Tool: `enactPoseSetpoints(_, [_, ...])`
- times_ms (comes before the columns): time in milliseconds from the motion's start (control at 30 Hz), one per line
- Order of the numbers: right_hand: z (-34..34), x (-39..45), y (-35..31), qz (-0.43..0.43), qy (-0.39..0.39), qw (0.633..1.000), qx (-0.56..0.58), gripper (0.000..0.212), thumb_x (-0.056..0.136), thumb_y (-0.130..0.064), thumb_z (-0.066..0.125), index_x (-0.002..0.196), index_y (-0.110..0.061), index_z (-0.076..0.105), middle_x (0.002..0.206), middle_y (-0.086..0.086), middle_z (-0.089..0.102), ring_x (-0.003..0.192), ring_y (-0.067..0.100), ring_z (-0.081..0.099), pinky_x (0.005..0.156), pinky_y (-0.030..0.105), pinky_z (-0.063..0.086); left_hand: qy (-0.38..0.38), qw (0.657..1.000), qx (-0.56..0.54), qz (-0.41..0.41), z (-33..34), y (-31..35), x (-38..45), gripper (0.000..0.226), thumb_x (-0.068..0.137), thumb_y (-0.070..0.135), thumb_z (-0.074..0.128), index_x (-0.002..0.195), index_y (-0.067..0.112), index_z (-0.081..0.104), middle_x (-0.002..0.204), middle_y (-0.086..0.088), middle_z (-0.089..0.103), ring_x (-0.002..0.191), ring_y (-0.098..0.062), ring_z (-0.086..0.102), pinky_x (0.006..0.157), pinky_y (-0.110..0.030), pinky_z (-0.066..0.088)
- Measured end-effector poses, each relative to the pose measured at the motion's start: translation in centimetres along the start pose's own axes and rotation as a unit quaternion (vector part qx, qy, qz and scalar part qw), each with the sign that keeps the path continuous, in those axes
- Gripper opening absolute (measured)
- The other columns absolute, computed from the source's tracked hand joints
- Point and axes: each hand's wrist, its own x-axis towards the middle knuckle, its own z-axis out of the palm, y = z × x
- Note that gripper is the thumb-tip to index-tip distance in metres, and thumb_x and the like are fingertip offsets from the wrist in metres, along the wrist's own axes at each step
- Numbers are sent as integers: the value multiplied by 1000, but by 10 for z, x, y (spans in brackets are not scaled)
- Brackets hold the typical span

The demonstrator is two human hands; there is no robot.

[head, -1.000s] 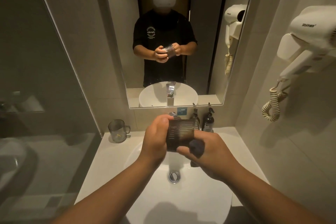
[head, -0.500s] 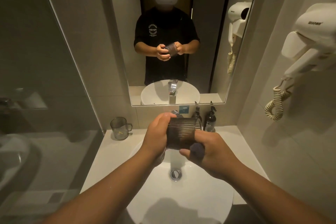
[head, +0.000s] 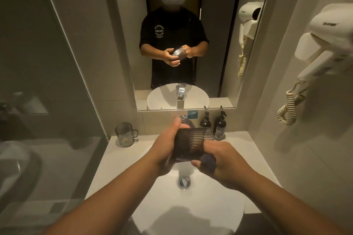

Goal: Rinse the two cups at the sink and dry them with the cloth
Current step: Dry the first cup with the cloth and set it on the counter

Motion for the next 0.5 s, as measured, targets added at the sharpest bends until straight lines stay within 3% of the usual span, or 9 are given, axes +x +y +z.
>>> enactPoseSetpoints(100, [6,-1,0,2,26,999,36,34,81,-46,66,104,-21,68,92,-6,69,81,12,63,73,32,55,83,991,17,106,5,-8,7,31,92,45,47,93,22,68,94,-9,67,90,-24,64,61,-32,54])
enactPoseSetpoints(200, [11,-2,-6,92,52,983,150,31,80,-33,76,108,-23,69,93,-7,70,75,8,64,72,31,58,106,965,93,220,2,-19,7,36,85,53,42,94,28,65,94,-4,65,90,-20,63,65,-27,54])
enactPoseSetpoints(267, [9,0,-10,165,53,935,308,31,79,-24,76,108,-21,70,93,0,73,69,11,65,65,29,56,104,943,140,285,-2,-23,4,38,86,51,39,101,26,63,97,-3,66,91,-20,65,69,-28,55])
enactPoseSetpoints(333, [5,3,-17,208,49,856,471,30,79,-13,73,109,-13,69,95,13,72,64,12,65,56,25,52,94,910,205,348,-6,-24,2,37,89,44,38,108,22,61,104,-3,65,96,-18,63,78,-25,54])
enactPoseSetpoints(400, [-1,5,-21,223,41,812,538,28,81,-6,71,109,-8,69,97,18,71,65,15,65,52,27,51,88,881,267,381,-12,-25,3,34,90,42,38,113,26,57,112,2,61,103,-13,60,86,-21,50])
enactPoseSetpoints(433, [-2,6,-21,227,38,816,530,26,82,-5,71,107,-9,70,95,19,70,67,17,65,53,30,52,77,889,269,362,-14,-24,4,33,90,44,38,114,30,56,115,4,61,106,-12,59,88,-20,50])
enactPoseSetpoints(467, [-4,7,-19,223,38,844,486,24,81,-8,72,105,-10,70,94,18,70,69,18,65,56,34,53,60,912,248,321,-15,-21,3,35,89,48,40,115,33,57,118,3,62,109,-13,60,89,-22,51])
enactPoseSetpoints(500, [-6,7,-15,202,40,895,395,23,81,-13,73,103,-13,70,91,14,70,70,18,65,59,36,56,34,947,192,255,-13,-17,2,37,89,52,42,117,34,60,120,0,64,113,-19,61,92,-30,54])
